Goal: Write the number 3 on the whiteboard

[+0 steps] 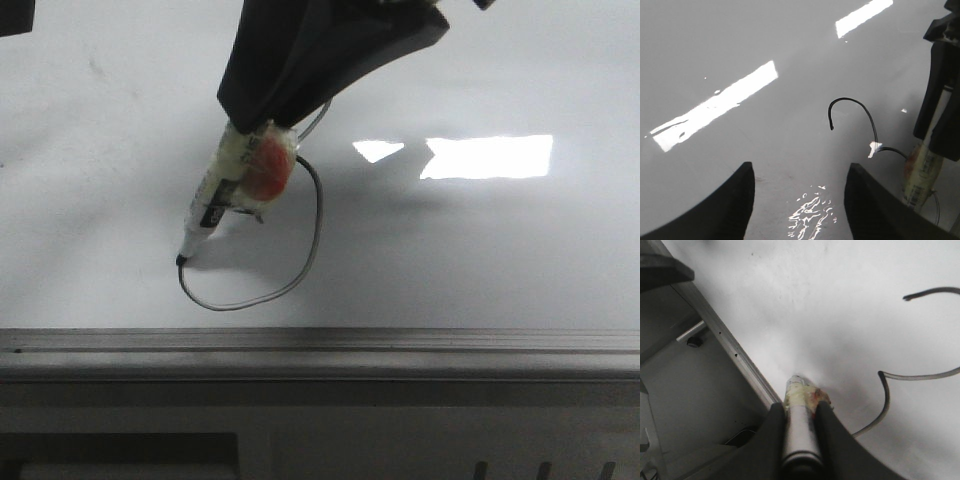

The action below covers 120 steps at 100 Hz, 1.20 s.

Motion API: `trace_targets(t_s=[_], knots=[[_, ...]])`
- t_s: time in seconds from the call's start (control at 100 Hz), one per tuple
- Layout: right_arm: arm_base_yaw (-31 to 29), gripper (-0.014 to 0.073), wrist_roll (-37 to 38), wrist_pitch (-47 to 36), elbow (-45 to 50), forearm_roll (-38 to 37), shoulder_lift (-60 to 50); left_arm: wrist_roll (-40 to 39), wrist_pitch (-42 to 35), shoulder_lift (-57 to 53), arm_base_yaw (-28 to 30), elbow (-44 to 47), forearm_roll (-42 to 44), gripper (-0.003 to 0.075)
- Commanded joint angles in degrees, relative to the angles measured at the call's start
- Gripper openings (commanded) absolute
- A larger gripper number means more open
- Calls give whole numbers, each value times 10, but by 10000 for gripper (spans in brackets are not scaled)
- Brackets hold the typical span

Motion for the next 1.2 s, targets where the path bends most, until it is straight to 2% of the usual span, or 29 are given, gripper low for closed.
trace_targets(t_s=[0.0, 0.17, 0.32, 0.5, 0.71, 0.82, 0.91, 1.08, 1.19], knots=[[6, -66, -4, -28, -21, -20, -36, -6, -38, -2, -2, -17, -3, 365], [27, -66, -9, -3, -21, -20, -63, -6, -41, 18, -73, -17, 47, 365], [29, -66, -9, 14, -21, -17, -66, -6, -62, 76, -136, -17, 36, 365], [52, -66, -9, 16, -21, -13, -66, -6, -112, 130, -139, -17, 23, 365], [63, -66, -9, 14, -21, -12, -68, -6, -109, 161, -139, -17, 19, 365], [63, -66, -9, 13, -21, -12, -75, -6, -97, 165, -136, -17, -10, 358], [63, -66, -9, 14, -21, -12, -78, -6, -96, 165, -136, -17, -12, 280], [63, -66, -9, 15, -21, -11, -78, -6, -97, 165, -136, -17, -12, -23], [63, -66, -9, 15, -21, -10, -78, -6, -97, 165, -136, -17, -11, -20]])
